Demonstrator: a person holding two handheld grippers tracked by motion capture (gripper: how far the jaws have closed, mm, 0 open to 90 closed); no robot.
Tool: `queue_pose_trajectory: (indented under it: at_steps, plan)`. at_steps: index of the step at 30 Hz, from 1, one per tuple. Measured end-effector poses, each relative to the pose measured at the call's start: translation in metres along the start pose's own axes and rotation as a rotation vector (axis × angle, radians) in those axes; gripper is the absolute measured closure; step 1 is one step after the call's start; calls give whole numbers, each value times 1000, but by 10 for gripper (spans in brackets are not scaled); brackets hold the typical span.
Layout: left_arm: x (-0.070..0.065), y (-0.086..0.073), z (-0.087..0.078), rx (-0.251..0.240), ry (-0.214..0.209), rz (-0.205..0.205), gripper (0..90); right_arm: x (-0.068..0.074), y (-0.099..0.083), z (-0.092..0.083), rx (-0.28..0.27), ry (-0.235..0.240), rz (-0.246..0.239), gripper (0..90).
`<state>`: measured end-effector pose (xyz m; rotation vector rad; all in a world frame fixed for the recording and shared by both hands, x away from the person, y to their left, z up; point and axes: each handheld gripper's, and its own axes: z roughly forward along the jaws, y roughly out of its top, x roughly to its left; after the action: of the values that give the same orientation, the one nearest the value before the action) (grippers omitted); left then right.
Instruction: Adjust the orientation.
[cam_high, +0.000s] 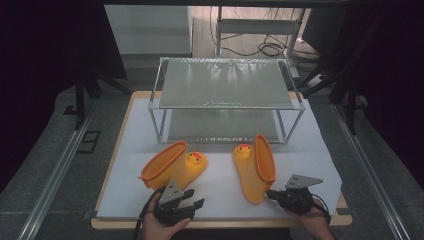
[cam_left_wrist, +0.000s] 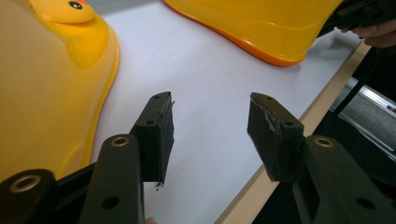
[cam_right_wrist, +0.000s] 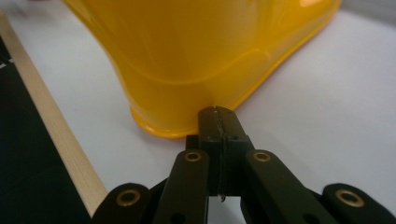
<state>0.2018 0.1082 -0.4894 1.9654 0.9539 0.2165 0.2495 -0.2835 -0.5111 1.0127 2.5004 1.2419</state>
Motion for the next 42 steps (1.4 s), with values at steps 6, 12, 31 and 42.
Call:
queue_pose_trajectory:
  at_steps: [6,12,31,42]
  plan:
    - [0,2,2,9,5,2,508,10,5,8,4,22,-24,891]
    - [0,1,3,12,5,1,508,21,12,21,3,52,-49,890]
    - [1,1,5,22,12,2,508,47,27,58,7,60,-111,889]
    - [-1,2,6,30,16,8,507,40,22,37,-34,35,-92,854]
